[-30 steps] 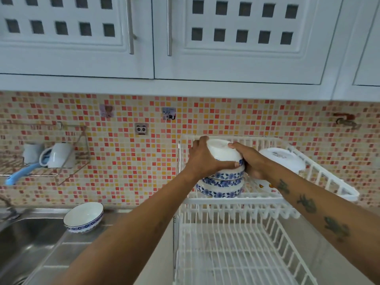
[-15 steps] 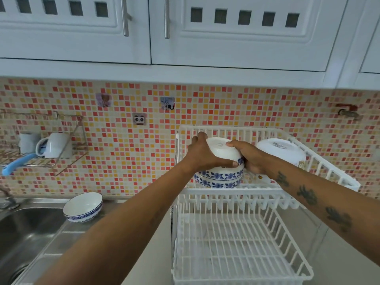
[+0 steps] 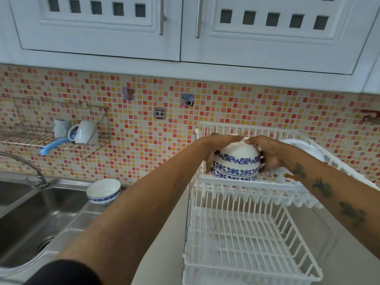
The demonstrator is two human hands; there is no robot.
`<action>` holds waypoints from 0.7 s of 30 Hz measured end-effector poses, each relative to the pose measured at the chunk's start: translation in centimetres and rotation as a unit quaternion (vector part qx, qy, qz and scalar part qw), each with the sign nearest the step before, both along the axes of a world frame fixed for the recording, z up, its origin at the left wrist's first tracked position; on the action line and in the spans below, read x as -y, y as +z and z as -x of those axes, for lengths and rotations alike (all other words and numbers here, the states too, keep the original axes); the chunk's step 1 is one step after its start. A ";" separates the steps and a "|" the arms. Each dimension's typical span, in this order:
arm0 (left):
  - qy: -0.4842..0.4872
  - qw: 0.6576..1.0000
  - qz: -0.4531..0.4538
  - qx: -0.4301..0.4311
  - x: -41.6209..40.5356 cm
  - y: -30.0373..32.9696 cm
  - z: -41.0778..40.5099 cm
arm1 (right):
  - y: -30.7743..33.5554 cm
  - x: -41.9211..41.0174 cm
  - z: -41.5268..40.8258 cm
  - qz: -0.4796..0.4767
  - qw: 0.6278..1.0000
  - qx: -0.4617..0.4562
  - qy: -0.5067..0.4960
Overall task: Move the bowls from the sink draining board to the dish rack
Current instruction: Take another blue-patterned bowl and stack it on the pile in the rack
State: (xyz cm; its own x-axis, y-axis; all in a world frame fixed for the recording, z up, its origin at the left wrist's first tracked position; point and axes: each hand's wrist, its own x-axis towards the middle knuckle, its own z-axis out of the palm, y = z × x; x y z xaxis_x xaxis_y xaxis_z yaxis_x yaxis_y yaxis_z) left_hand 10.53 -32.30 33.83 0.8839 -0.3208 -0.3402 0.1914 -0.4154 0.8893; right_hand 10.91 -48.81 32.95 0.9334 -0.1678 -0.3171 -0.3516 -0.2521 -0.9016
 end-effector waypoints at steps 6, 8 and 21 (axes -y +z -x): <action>0.030 0.999 0.009 -0.021 -0.9 0.0 -0.8 | 0.2 0.4 0.8 -0.050 0.999 0.009 0.000; 0.027 0.999 0.010 -0.015 -0.9 -0.1 -1.0 | 0.2 0.5 0.7 -0.056 0.998 0.014 -0.002; -0.055 0.992 0.111 0.001 -3.4 1.4 -1.6 | 2.6 -7.0 -0.4 0.352 0.908 0.217 -0.068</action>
